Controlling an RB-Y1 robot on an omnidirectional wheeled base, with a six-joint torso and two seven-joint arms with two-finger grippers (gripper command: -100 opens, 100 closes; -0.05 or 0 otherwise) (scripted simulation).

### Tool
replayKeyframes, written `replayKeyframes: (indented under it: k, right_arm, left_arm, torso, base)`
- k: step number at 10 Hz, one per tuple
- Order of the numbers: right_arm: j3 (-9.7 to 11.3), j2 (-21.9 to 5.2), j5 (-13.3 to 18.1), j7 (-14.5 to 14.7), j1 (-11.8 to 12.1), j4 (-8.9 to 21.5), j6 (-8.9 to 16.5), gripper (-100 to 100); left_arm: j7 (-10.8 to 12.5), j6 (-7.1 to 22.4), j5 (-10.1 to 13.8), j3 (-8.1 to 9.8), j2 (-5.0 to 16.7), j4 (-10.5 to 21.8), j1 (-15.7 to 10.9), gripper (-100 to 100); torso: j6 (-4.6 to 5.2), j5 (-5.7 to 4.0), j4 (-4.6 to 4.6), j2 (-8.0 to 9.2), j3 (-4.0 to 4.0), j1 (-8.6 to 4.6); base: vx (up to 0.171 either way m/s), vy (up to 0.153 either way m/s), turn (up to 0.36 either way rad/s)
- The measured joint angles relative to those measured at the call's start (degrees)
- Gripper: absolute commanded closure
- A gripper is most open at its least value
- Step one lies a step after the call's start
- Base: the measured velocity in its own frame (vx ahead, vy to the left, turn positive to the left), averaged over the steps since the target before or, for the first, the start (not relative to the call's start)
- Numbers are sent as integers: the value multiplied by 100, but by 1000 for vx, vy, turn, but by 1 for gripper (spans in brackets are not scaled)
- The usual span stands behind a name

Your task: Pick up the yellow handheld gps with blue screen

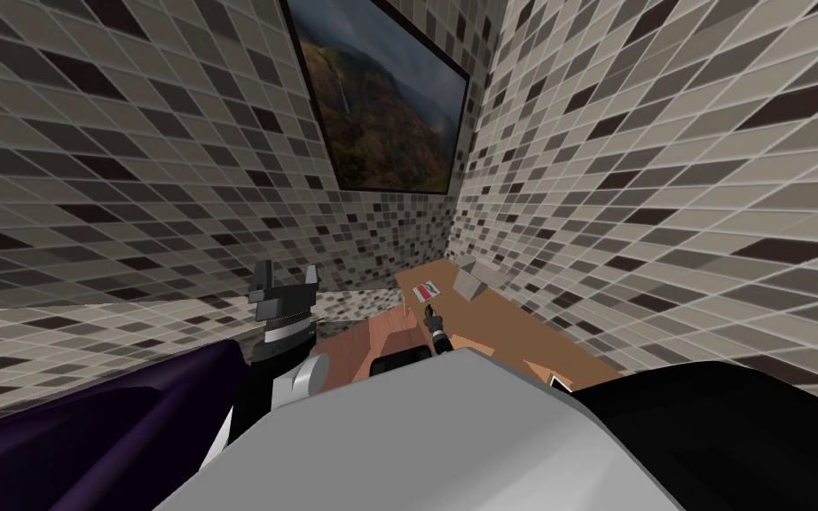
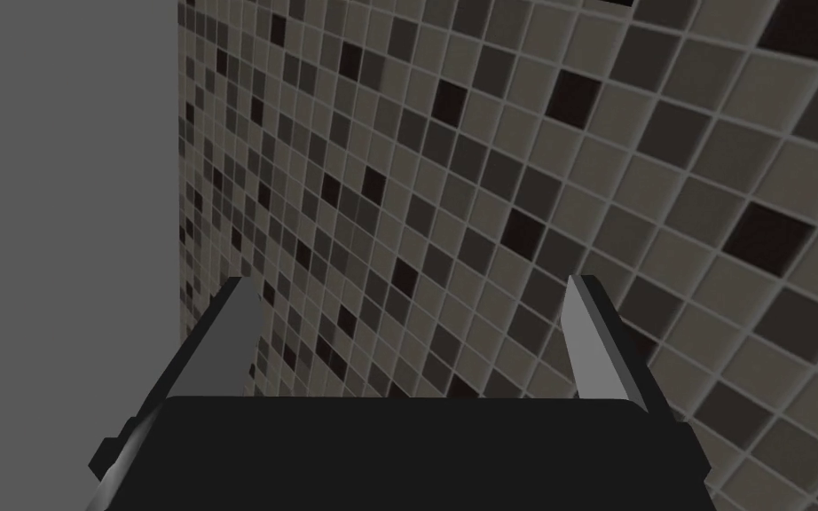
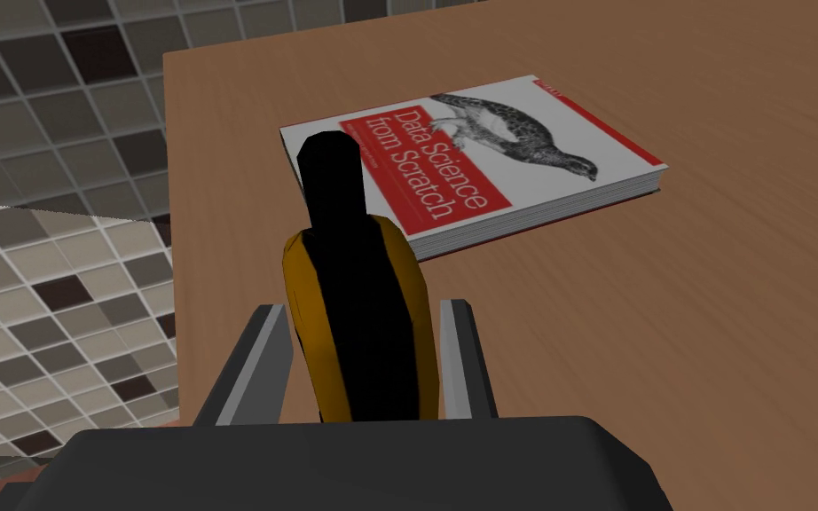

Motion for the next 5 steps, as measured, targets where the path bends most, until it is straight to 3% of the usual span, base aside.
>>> replayKeyframes:
  k: [1, 3, 4, 5]
  right_arm:
    - [119, -126, -145, -153, -50, 243, -233, 100]
    - [176, -316, -297, -159, 180, -29, -200, 100]
    - [248, -514, -470, -88, 528, -521, -88, 100]
    - [324, -602, -556, -156, 500, -403, -176, 100]
  left_arm:
    - [0, 0, 0, -1, 0, 0, -1, 0]
    - [0, 0, 0, 1, 0, 0, 0, 0]
    - [0, 0, 0, 0, 0, 0, 0, 0]
    - [0, 0, 0, 0, 0, 0, 0, 0]
  torso:
    - [6, -7, -16, -6, -11, -11]
    - [11, -10, -19, -7, -13, -32]
    - [8, -10, -18, -7, -12, -24]
    - [6, -10, -18, -15, -16, -22]
  base:
    - [28, 71, 84]
    - [23, 46, 86]
    - [36, 67, 74]
    - [19, 32, -12]
